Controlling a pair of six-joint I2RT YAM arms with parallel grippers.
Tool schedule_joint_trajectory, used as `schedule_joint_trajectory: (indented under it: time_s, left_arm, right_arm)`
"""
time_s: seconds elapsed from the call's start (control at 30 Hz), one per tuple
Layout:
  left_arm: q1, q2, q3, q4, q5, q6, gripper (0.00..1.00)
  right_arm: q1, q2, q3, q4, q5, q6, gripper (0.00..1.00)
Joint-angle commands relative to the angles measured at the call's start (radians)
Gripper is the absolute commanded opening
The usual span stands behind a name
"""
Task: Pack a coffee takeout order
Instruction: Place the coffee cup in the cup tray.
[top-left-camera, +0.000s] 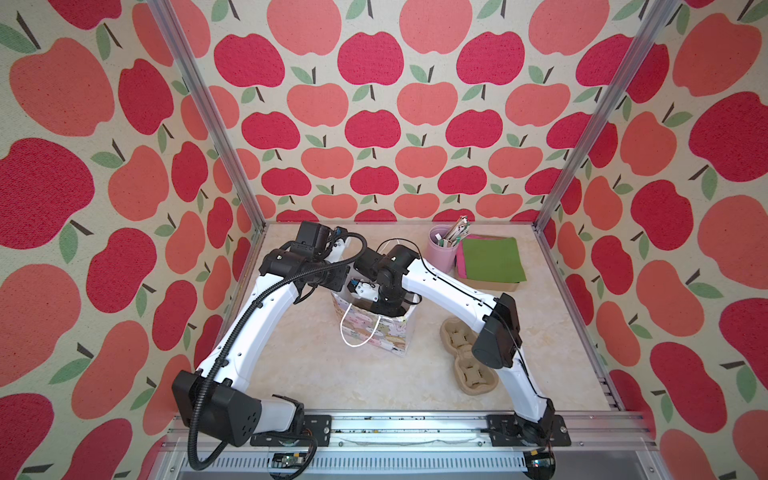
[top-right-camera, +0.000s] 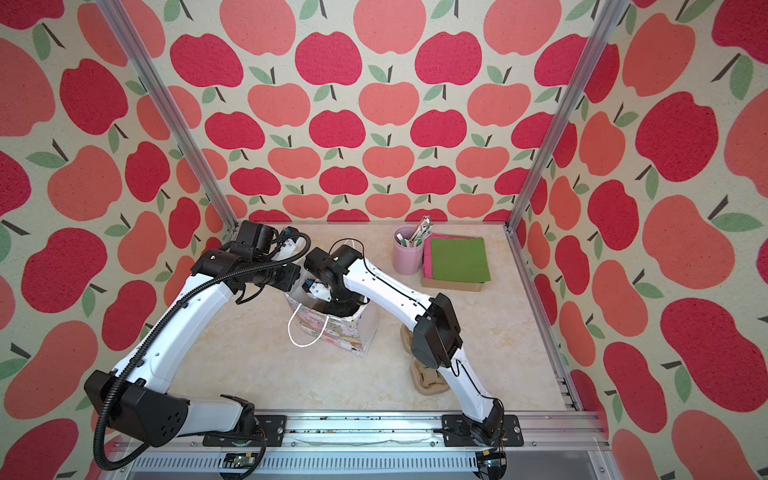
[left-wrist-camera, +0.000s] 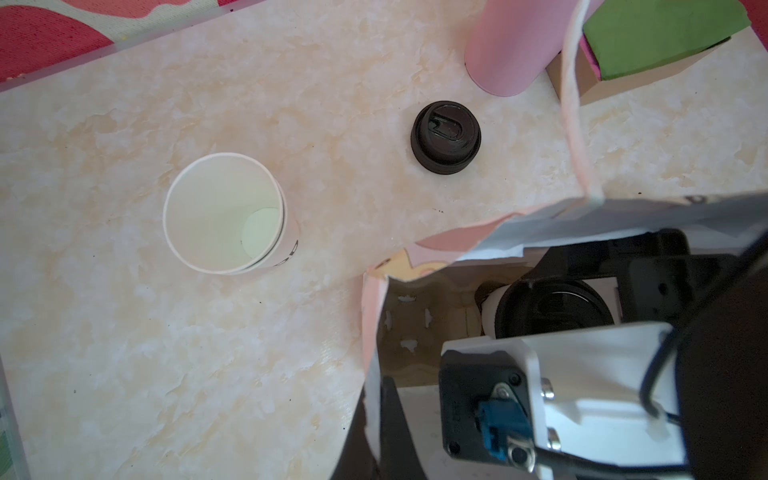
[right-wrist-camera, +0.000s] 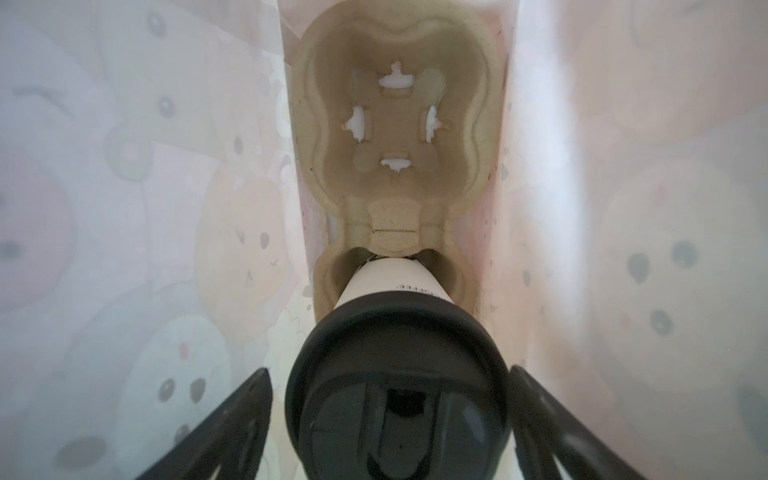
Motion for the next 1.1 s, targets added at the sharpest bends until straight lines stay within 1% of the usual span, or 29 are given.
schedule_joint_trajectory:
  time_s: [0.0, 0.07, 0.1, 0.67, 1.07]
  left_arm:
    - [-0.005, 0.003, 0.026, -0.025, -0.028, 0.025, 0.0]
    - [-0.005, 0.002, 0.03, -0.026, -0.027, 0.026, 0.0]
    - [-0.005, 0.003, 0.032, -0.028, -0.028, 0.026, 0.0]
    - [-0.005, -0.007, 0.027, -0.032, -0.036, 0.037, 0.0]
    - [-0.005, -0.005, 0.03, -0.027, -0.028, 0.028, 0.0]
  right_arm:
    - [0.007, 0.005, 0.029, -0.033, -0.01, 0.016, 0.95]
    - [0.008, -0.006, 0.028, -0.029, -0.009, 0.018, 0.99]
    - [0.007, -0.013, 0.031, -0.026, -0.008, 0.02, 0.99]
    - [0.007, -0.086, 0.07, 0.057, -0.022, 0.052, 0.99]
    - [0.007, -0.192, -0.045, 0.195, -0.017, 0.064, 0.99]
